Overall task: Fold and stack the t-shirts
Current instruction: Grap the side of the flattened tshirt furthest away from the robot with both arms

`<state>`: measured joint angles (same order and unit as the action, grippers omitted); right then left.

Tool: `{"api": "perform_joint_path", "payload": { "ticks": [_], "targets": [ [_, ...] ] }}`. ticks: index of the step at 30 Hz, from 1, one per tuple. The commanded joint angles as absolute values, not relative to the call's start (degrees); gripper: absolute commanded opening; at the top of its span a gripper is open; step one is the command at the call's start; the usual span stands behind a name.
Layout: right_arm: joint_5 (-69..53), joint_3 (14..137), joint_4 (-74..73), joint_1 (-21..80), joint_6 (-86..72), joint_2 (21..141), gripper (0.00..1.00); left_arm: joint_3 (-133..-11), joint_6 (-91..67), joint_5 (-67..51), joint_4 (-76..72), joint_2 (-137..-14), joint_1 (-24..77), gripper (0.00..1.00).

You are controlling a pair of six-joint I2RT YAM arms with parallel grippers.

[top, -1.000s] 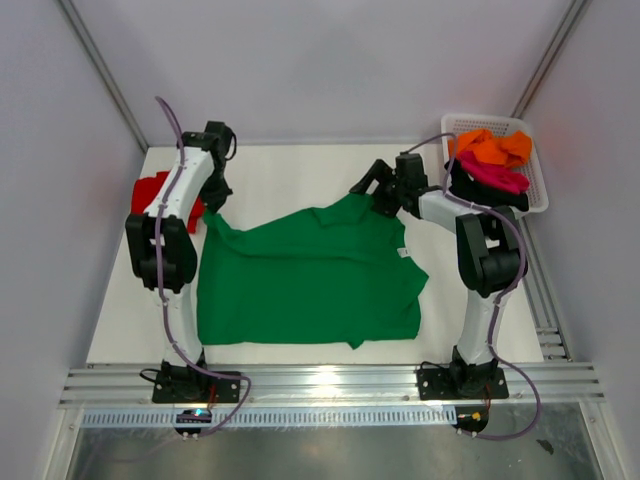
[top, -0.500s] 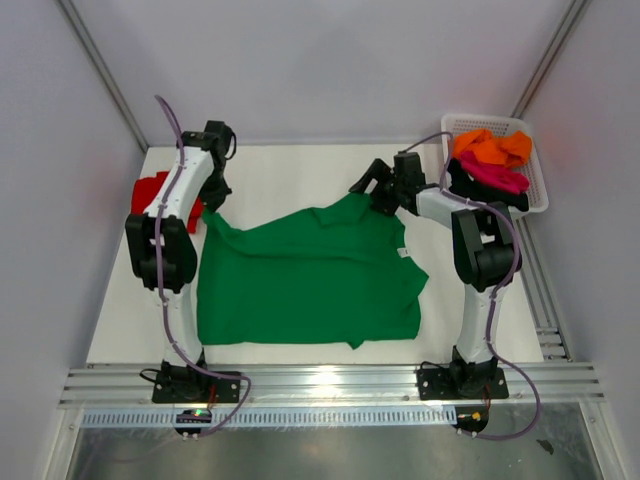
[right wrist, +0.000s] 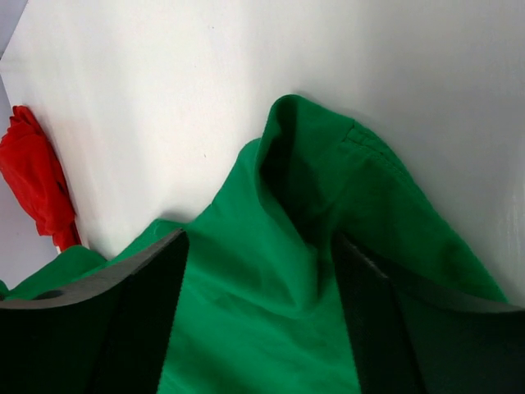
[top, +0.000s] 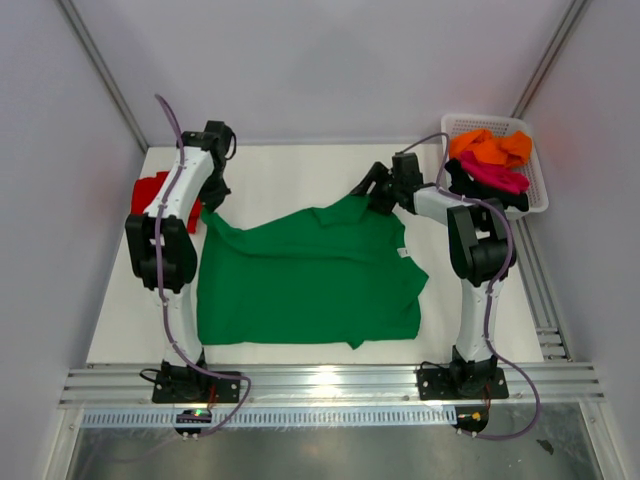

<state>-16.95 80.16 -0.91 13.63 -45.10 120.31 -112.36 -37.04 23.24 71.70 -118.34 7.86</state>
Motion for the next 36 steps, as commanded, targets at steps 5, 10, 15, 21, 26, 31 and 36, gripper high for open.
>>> {"api": "perform_joint_path", "payload": {
  "ticks": [5,10,15,21,26,31,36],
  "targets": [
    [-20.74,83.14,1.32,13.18,-44.21,121.99,0.48,-114.08,-37.09,25.13,72.77,-116.37,8.00,0.00],
    [-21.53,82.97,1.93,13.18,-44.12,122.26,0.30,-113.91,-36.91,26.10,73.12,-116.28,8.00,0.00],
    [-21.53,82.71,1.49,13.10,-43.51,121.91,0.26,-113.82,-36.91,25.67,72.95,-116.37,8.00,0.00],
    [-20.31,82.27,0.44,12.31,-42.28,120.15,0.15,-113.73,-36.91,25.58,73.04,-116.28,8.00,0.00],
    [-18.46,82.18,-2.90,10.29,-41.84,117.16,0.04,-115.39,-36.48,26.01,73.39,-115.49,8.00,0.00],
    [-16.96,82.09,-4.92,8.44,-39.64,113.48,0.03,-117.07,-36.39,26.02,74.18,-115.75,8.00,0.00],
    [-15.12,80.95,-6.59,7.74,-37.97,110.83,0.03,-117.16,-36.65,25.84,74.27,-115.66,8.00,0.00]
  ]
}}
